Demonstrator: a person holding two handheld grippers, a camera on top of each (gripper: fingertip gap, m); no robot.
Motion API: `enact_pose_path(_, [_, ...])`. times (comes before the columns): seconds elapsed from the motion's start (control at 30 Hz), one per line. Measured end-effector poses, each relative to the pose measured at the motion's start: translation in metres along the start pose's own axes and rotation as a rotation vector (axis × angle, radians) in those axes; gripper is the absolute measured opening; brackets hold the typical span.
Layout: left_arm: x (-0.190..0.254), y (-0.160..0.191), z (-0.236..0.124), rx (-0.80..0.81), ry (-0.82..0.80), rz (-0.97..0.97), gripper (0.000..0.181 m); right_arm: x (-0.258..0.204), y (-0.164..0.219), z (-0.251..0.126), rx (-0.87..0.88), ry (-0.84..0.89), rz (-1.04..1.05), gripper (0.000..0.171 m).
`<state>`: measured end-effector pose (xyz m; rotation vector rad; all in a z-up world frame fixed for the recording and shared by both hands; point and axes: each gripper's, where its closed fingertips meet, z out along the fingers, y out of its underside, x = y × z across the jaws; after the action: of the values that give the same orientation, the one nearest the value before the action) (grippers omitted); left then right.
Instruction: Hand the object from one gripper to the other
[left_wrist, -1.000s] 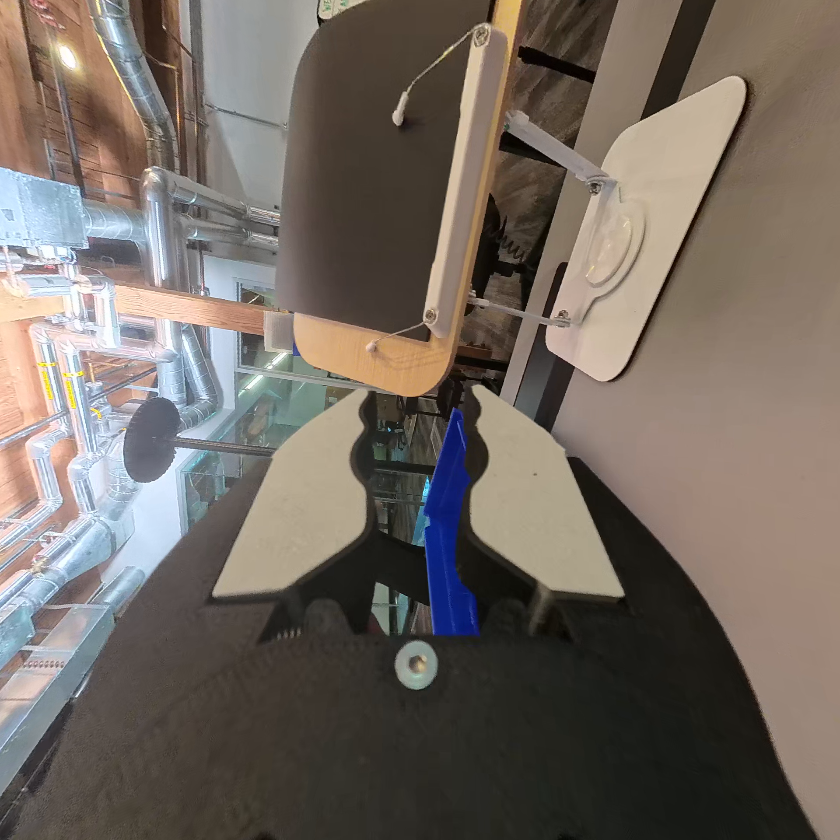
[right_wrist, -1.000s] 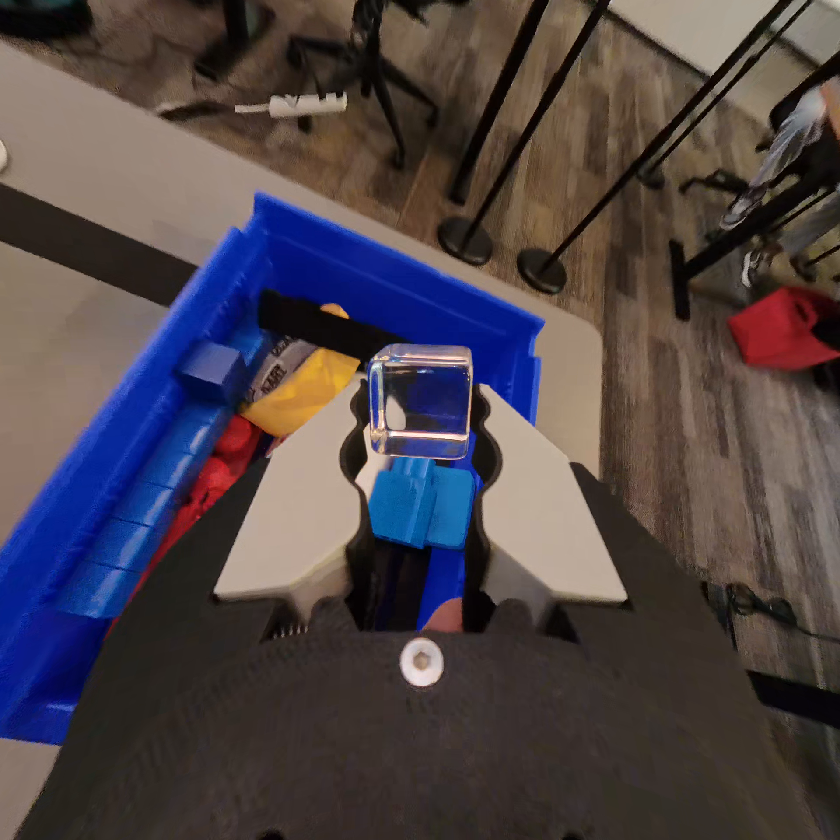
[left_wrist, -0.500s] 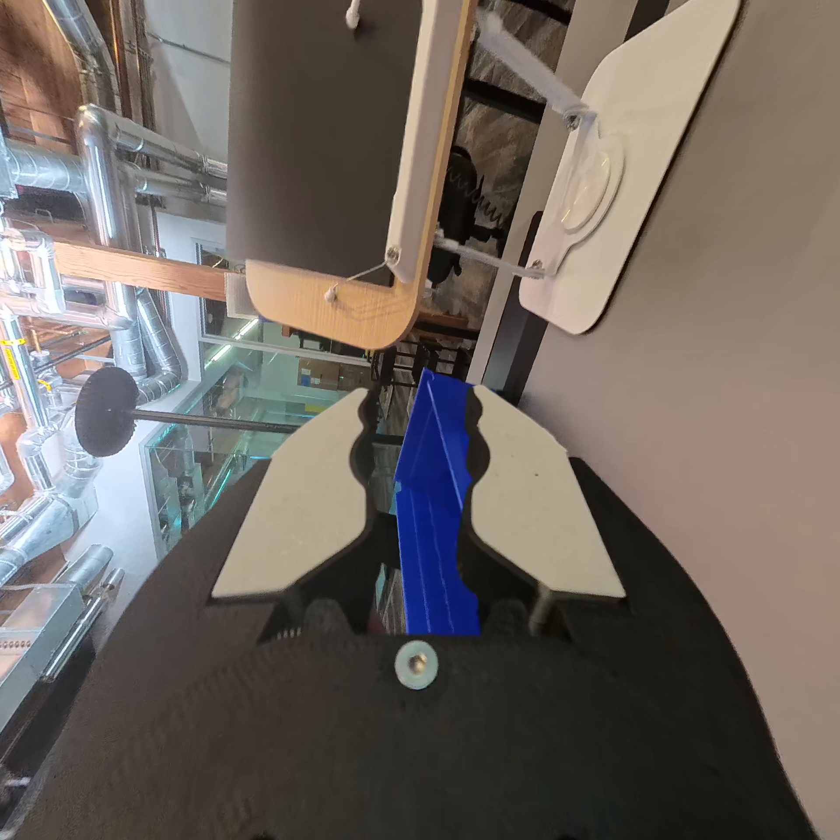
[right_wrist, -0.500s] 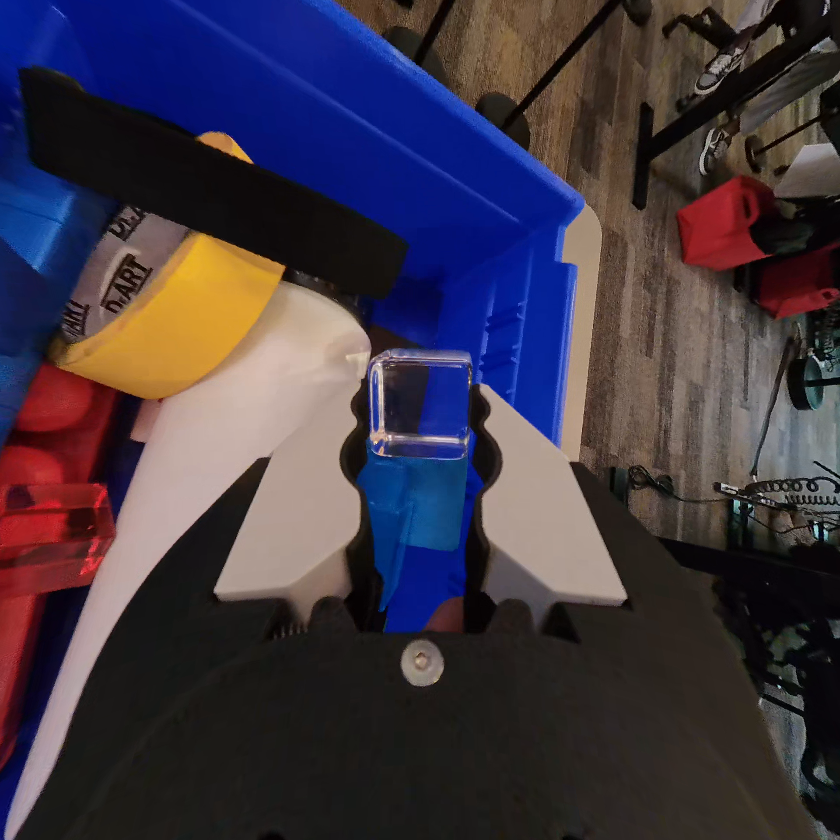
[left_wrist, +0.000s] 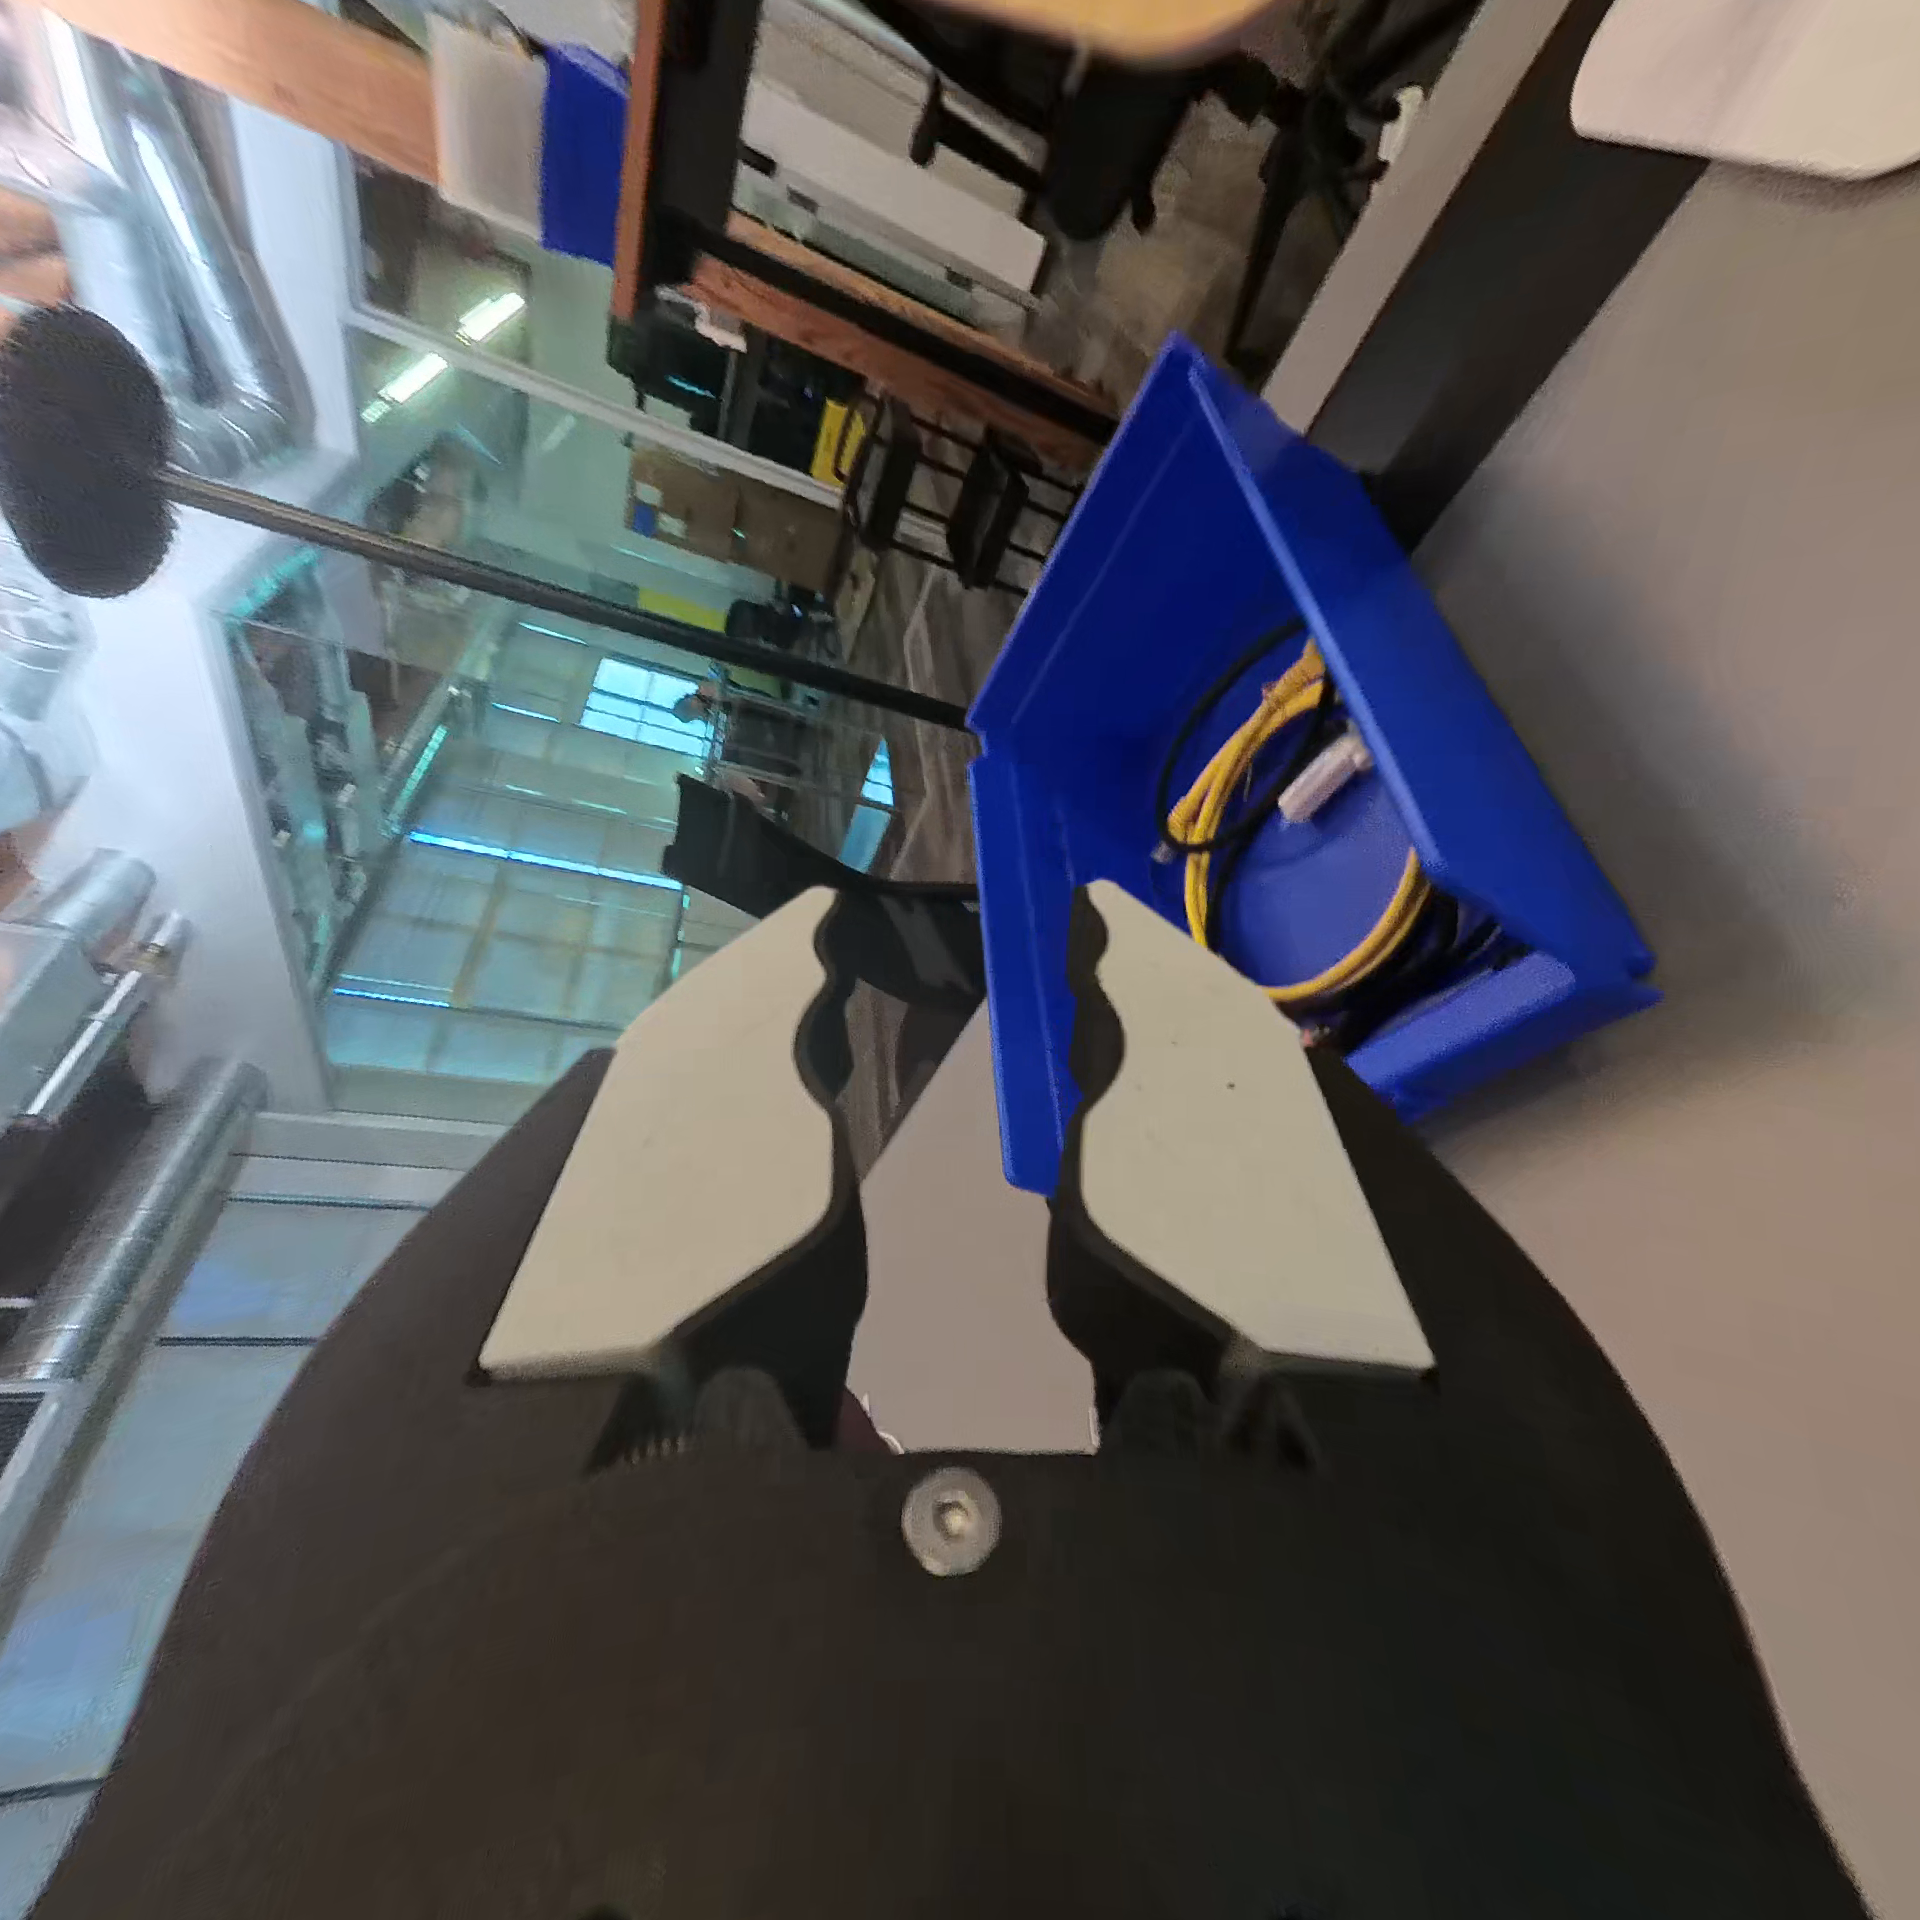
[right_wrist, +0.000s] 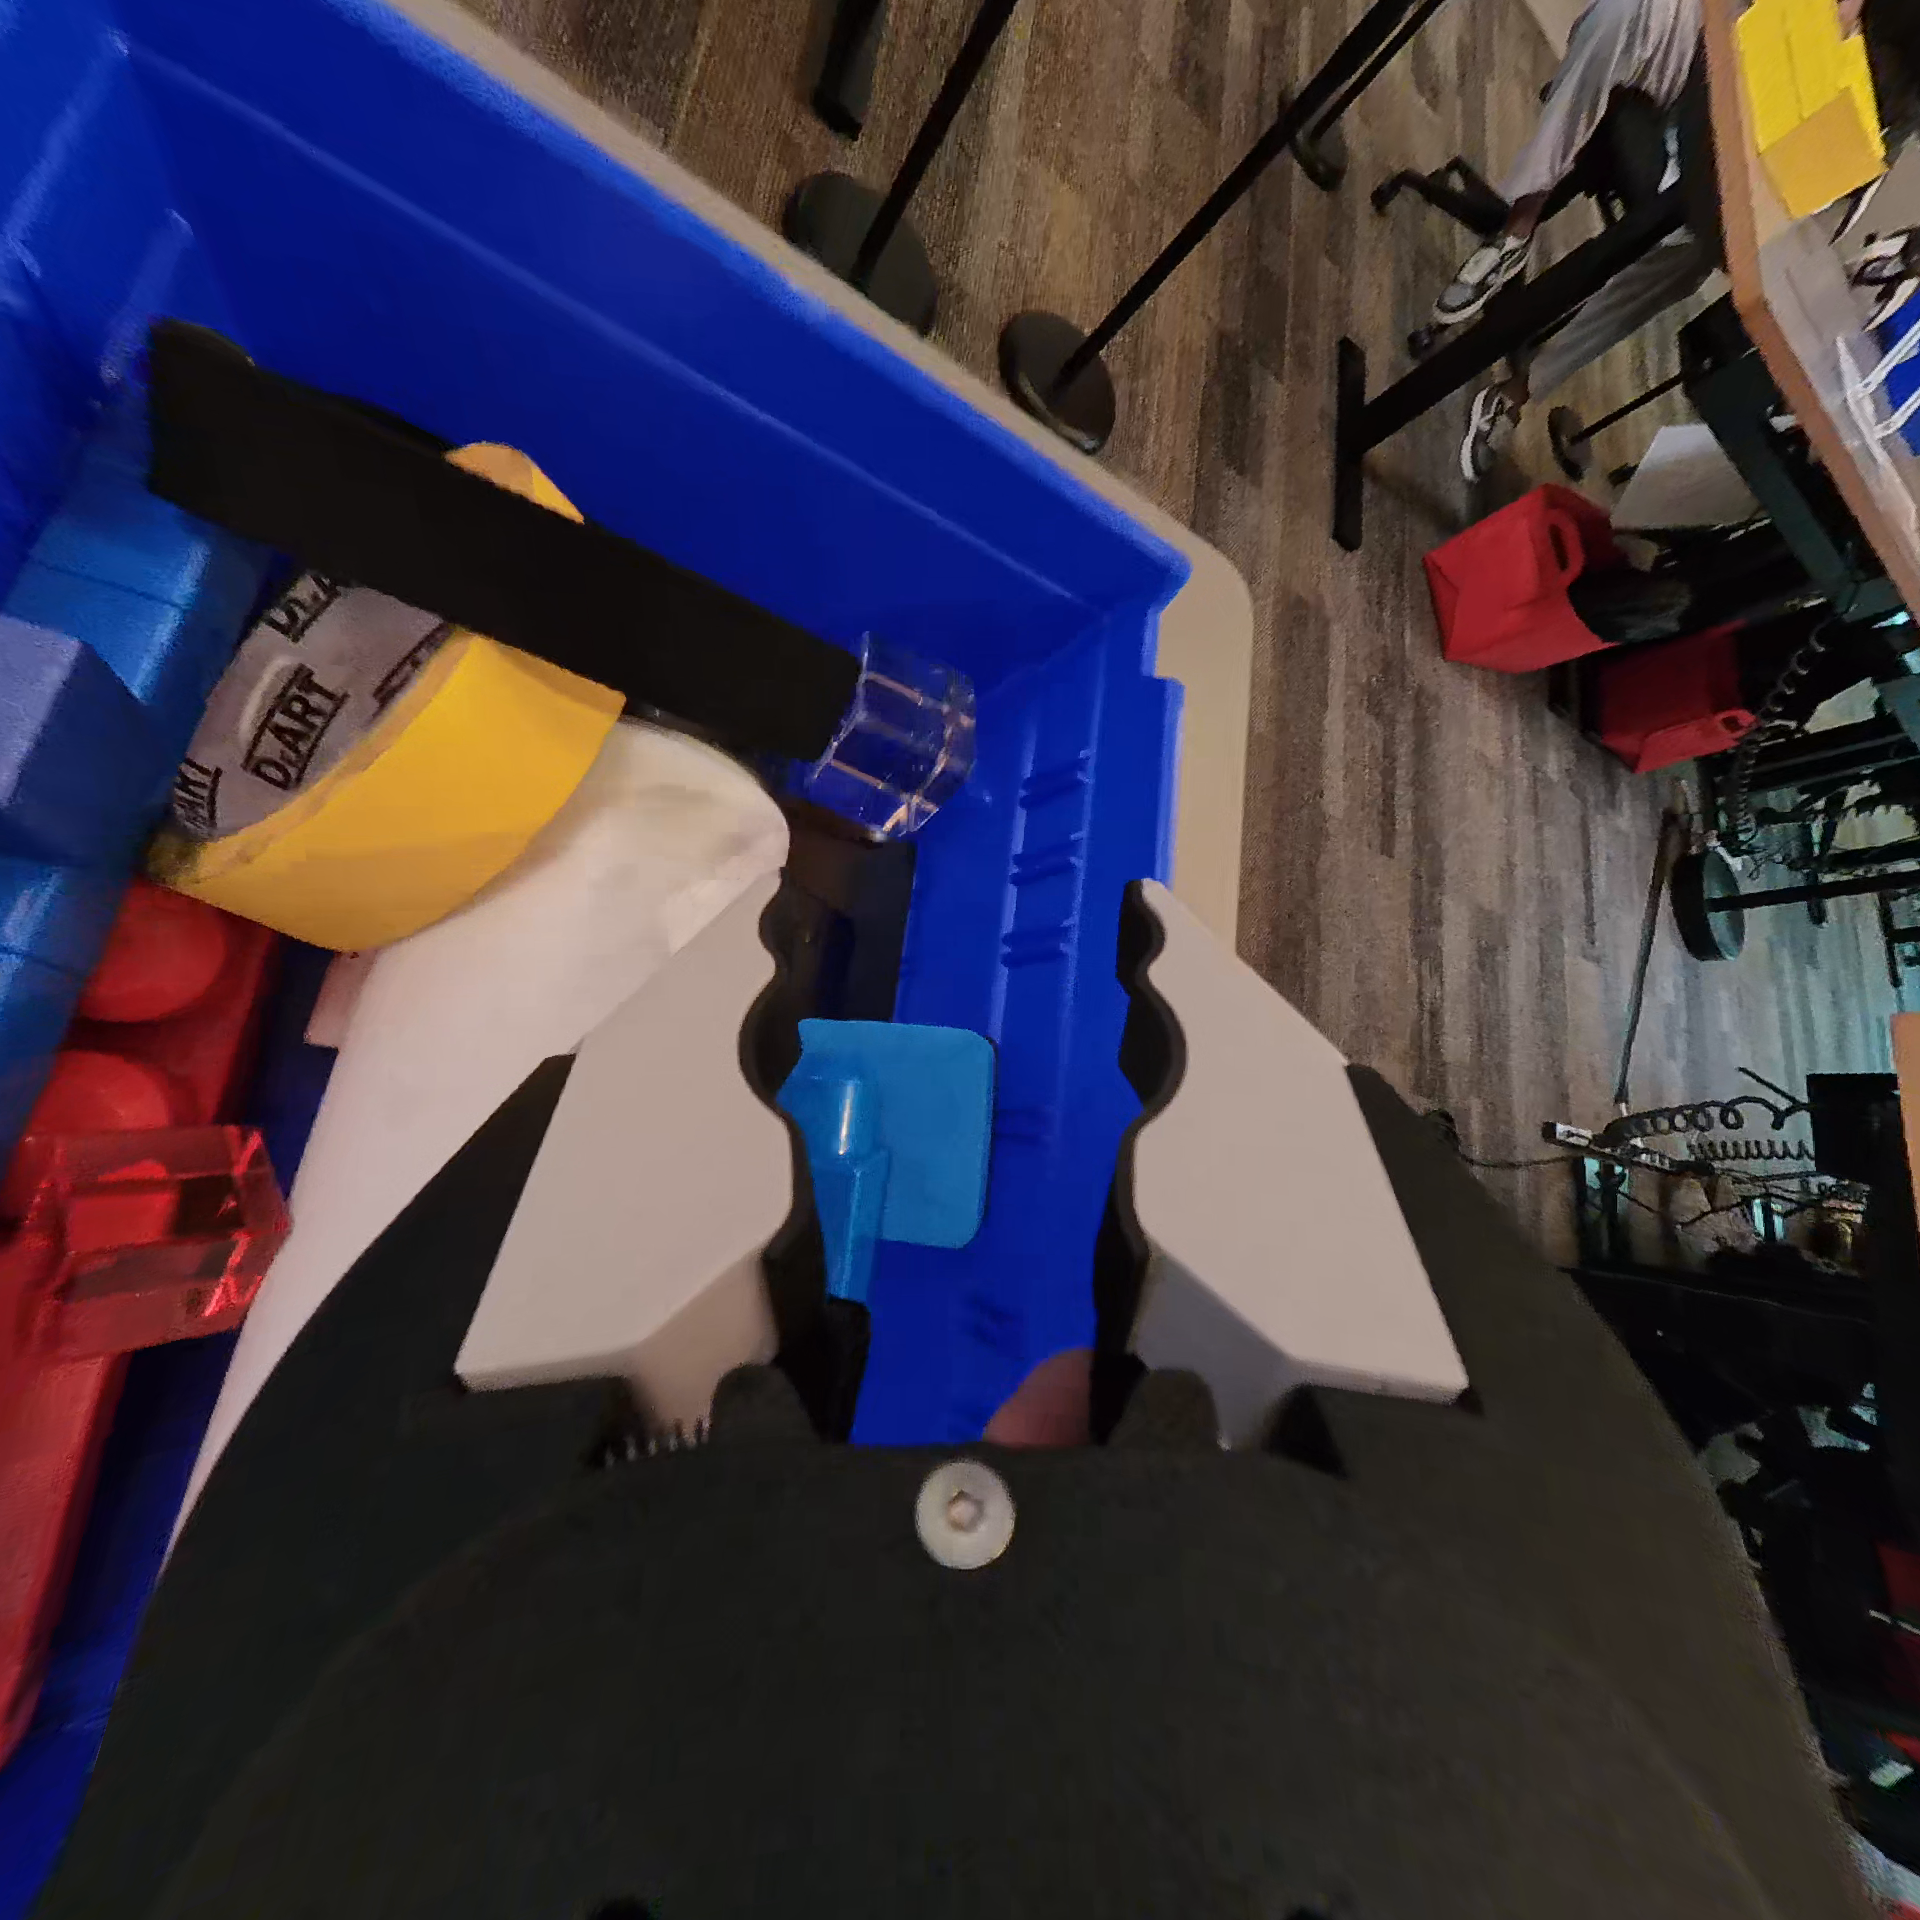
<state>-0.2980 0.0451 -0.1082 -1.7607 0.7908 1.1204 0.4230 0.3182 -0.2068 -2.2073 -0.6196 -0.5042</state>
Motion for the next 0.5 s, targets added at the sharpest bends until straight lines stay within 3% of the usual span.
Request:
enact_pose_path(0.2, [0.01,0.035,0.036,-0.097,0.115,0.011,0.039,0.009,-0.033,-0.032,0.111,0.073,-0.042,0.053])
enact_pose_path(0.5, [0.051,0.062,0.074,-0.216,0.55,0.108,0.025,-0.006,-0.078,-0.067,0.249,0.106,-0.125,0.046])
